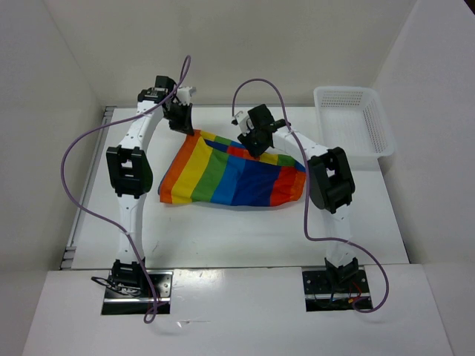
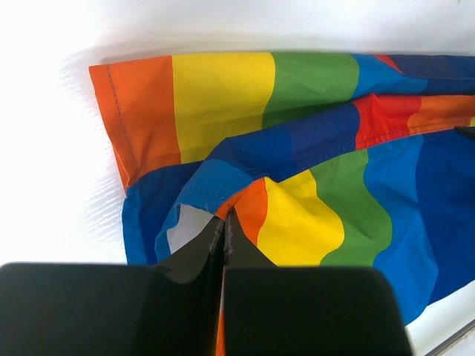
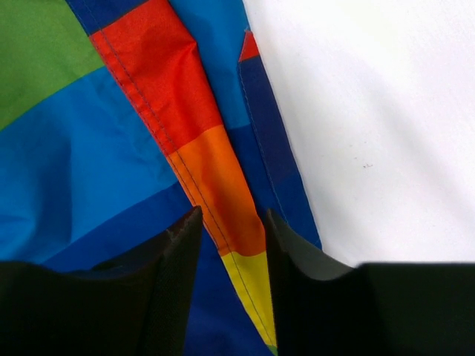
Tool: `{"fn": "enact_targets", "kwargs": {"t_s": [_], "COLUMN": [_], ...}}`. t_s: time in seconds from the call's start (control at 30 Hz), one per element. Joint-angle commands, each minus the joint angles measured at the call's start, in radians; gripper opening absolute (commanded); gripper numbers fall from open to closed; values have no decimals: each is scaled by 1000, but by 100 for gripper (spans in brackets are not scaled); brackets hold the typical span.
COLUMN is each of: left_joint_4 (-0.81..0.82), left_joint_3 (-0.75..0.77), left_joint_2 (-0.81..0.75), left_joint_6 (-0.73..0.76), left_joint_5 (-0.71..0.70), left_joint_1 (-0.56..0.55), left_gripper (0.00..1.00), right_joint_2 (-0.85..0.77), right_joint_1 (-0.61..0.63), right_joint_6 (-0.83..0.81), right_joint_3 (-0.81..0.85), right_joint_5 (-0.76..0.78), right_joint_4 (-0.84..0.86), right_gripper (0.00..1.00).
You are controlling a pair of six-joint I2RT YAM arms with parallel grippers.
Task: Fold and stack the shorts
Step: Fold the shorts
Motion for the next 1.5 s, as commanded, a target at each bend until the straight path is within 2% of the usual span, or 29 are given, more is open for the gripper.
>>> {"fn": "enact_targets", "kwargs": {"t_s": [0.0,0.07,0.17,0.37,0.57,0.6,0.67,0.73,0.77,0.87,1.2,1.3,1.47], "left_joint_4": [15,15,15,15,15,15,24,24,24,24,64,94,139], "left_joint_3": [-8,-8,-8,-17,-28,-28,-28,-28,-37,-37,24,44,33], "left_joint_2": [-70,-70,-70,-70,-79,-88,-88,-88,-88,-88,-116,-103,2], "left_joint_6": [4,4,4,4,4,4,4,4,4,4,4,4,4], "left_joint_5": [3,3,3,3,3,3,3,3,3,-6,-97,-135,-178], "left_joint_1": [5,5,5,5,5,5,5,5,5,5,28,28,28], "left_gripper": [0,0,0,0,0,0,0,0,0,0,0,0,0], "right_joint_2": [1,1,1,20,41,41,52,52,52,27,-86,-86,-2], "right_joint_1": [11,11,11,11,11,11,11,20,20,20,-35,-76,-87], "right_joint_6": [-16,-27,-27,-27,-27,-27,-27,-27,-27,-37,-57,-57,-57], "right_joint_3": [31,4,-6,4,4,14,14,14,14,14,-6,4,38], "right_joint_5": [-23,-32,-32,-42,-42,-42,-52,-52,-52,-49,-28,-19,-19], "right_joint_4": [22,11,11,11,20,20,20,11,11,11,0,11,22], "right_gripper": [46,54,54,43,44,42,32,21,12,0,0,0,0]}}
